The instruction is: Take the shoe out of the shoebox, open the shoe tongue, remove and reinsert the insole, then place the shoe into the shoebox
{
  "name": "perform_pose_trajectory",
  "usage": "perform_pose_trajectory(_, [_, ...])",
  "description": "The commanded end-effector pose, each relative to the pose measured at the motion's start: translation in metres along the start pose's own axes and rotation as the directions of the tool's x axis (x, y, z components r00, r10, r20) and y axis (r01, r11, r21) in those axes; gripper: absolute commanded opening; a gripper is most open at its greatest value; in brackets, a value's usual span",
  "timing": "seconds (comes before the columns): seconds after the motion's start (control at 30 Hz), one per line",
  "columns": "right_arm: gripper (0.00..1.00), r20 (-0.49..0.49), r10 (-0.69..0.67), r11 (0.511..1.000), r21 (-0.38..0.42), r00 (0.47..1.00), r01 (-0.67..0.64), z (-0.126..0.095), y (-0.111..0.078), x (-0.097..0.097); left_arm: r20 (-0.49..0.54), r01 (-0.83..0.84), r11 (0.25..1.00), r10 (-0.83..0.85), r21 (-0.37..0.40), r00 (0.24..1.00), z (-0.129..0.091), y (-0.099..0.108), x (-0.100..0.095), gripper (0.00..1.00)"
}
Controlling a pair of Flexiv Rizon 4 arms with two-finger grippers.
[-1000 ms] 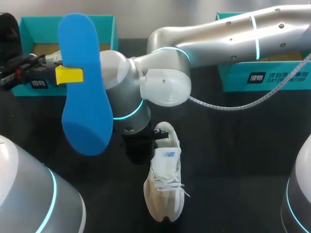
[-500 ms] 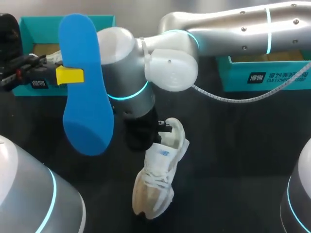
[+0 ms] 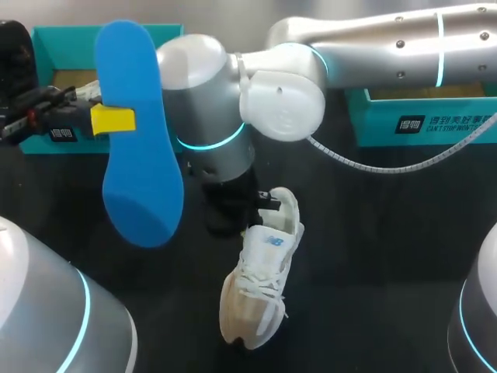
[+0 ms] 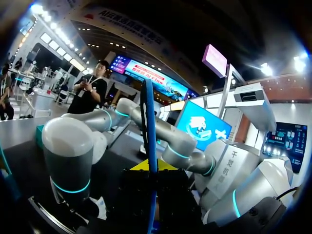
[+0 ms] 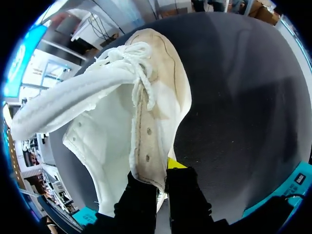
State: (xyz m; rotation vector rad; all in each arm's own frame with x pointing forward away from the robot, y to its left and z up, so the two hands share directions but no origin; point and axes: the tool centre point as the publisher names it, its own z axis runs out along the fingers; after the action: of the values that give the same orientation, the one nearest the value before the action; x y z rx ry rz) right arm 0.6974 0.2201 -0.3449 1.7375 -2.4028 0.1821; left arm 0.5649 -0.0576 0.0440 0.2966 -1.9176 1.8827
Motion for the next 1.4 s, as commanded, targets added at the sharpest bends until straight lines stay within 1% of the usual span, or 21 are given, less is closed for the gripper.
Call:
perform_pose_trajectory(0.03, [0.00, -0.017, 0.073, 0.997, -0.029, 0.997, -0.074, -0.001, -0.005, 0.002, -0.002, 0.001, 1.000, -0.001, -0.003, 1.000, 0.001, -0.001, -0.001, 0.00])
perform_pose_trajectory(0.07, [0.00, -0.016, 0.086, 0.995, -0.044, 0.996, -0.087, -0.001, -0.005, 0.003, -0.003, 0.001, 1.000, -0.001, -0.004, 1.000, 0.001, -0.001, -0.002, 0.00])
perform_pose_trajectory(0.1, [0.00, -0.029, 0.130, 0.990, -0.045, 0.991, -0.132, -0.001, -0.006, 0.005, -0.003, 0.001, 1.000, -0.001, -0.004, 1.000, 0.001, -0.001, -0.002, 0.00])
perform_pose_trajectory(0.17, [0.00, -0.013, 0.151, 0.987, -0.056, 0.989, -0.151, -0.001, -0.007, 0.007, -0.003, 0.001, 1.000, -0.001, -0.003, 1.000, 0.002, -0.001, -0.002, 0.00])
perform_pose_trajectory(0.27, [0.00, 0.000, 0.225, 0.972, -0.067, 0.974, -0.224, -0.002, -0.008, 0.011, -0.004, 0.000, 1.000, 0.000, -0.005, 1.000, 0.002, -0.001, -0.002, 0.00])
perform_pose_trajectory(0.33, [0.00, 0.020, 0.199, 0.979, -0.055, 0.980, -0.198, -0.002, -0.008, 0.010, -0.004, -0.001, 1.000, 0.001, -0.006, 1.000, 0.002, -0.001, -0.002, 0.00])
perform_pose_trajectory(0.37, [0.00, 0.016, 0.199, 0.978, -0.067, 0.980, -0.197, -0.002, -0.006, 0.010, -0.004, 0.000, 1.000, 0.000, -0.006, 1.000, 0.002, -0.001, -0.002, 0.00])
perform_pose_trajectory(0.43, [0.00, -0.002, 0.232, 0.970, -0.077, 0.973, -0.232, -0.001, -0.006, 0.009, -0.003, 0.000, 1.000, 0.000, -0.006, 1.000, 0.003, -0.001, -0.002, 0.00])
perform_pose_trajectory(0.47, [0.00, -0.002, 0.267, 0.959, -0.095, 0.964, -0.266, 0.000, -0.007, 0.011, -0.003, 0.000, 1.000, 0.000, -0.006, 1.000, 0.003, -0.001, -0.002, 0.00])
perform_pose_trajectory(0.53, [0.00, 0.036, 0.399, 0.910, -0.136, 0.916, -0.391, 0.001, -0.011, 0.018, -0.003, -0.001, 1.000, 0.001, -0.006, 1.000, 0.003, -0.001, -0.002, 0.00])
perform_pose_trajectory(0.6, [0.00, 0.066, 0.492, 0.862, -0.178, 0.868, -0.474, 0.001, -0.011, 0.024, -0.002, 0.000, 1.000, 0.000, -0.005, 1.000, 0.003, -0.001, -0.002, 0.00])
perform_pose_trajectory(0.67, [0.00, 0.078, 0.530, 0.838, -0.203, 0.845, -0.507, 0.002, -0.007, 0.027, -0.001, 0.002, 1.000, -0.002, -0.003, 1.000, 0.002, 0.000, -0.002, 0.00])
perform_pose_trajectory(0.73, [0.00, 0.091, 0.547, 0.828, -0.203, 0.832, -0.523, 0.002, -0.004, 0.029, -0.001, 0.003, 1.000, -0.003, -0.003, 1.000, 0.003, 0.000, -0.002, 0.00])
perform_pose_trajectory(0.77, [0.00, 0.075, 0.541, 0.835, -0.168, 0.838, -0.524, 0.000, -0.002, 0.028, -0.002, 0.003, 1.000, -0.003, -0.003, 1.000, 0.003, 0.000, -0.002, 0.00])
perform_pose_trajectory(0.8, [0.00, 0.070, 0.504, 0.859, -0.141, 0.861, -0.492, -0.002, 0.001, 0.026, -0.002, 0.003, 1.000, -0.003, -0.002, 1.000, 0.003, 0.000, -0.002, 0.00])
perform_pose_trajectory(1.17, [0.00, 0.070, 0.504, 0.859, -0.141, 0.861, -0.492, -0.002, 0.001, 0.026, -0.020, -0.013, 1.000, 0.012, -0.011, 1.000, 0.007, -0.004, -0.001, 0.00])
perform_pose_trajectory(1.23, [0.00, 0.036, 0.587, 0.803, -0.151, 0.809, -0.576, -0.006, -0.005, 0.026, -0.019, -0.015, 1.000, 0.015, -0.010, 1.000, 0.009, -0.005, -0.002, 0.00])
perform_pose_trajectory(1.3, [0.00, -0.009, 0.724, 0.672, -0.214, 0.690, -0.709, -0.011, -0.010, 0.029, -0.020, -0.016, 1.000, 0.016, -0.009, 1.000, 0.011, -0.005, -0.002, 0.00])
perform_pose_trajectory(1.33, [0.00, -0.026, 0.763, 0.629, -0.201, 0.646, -0.751, -0.012, -0.010, 0.030, -0.021, -0.017, 1.000, 0.016, -0.009, 1.000, 0.012, -0.005, -0.002, 0.00])
perform_pose_trajectory(1.37, [0.00, -0.046, 0.815, 0.555, -0.224, 0.577, -0.801, -0.013, -0.010, 0.031, -0.023, -0.017, 1.000, 0.017, -0.010, 1.000, 0.013, -0.005, -0.002, 0.00])
perform_pose_trajectory(1.4, [0.00, -0.051, 0.841, 0.515, -0.233, 0.539, -0.825, -0.016, -0.008, 0.034, -0.025, -0.018, 1.000, 0.018, -0.013, 1.000, 0.014, -0.005, -0.002, 0.00])
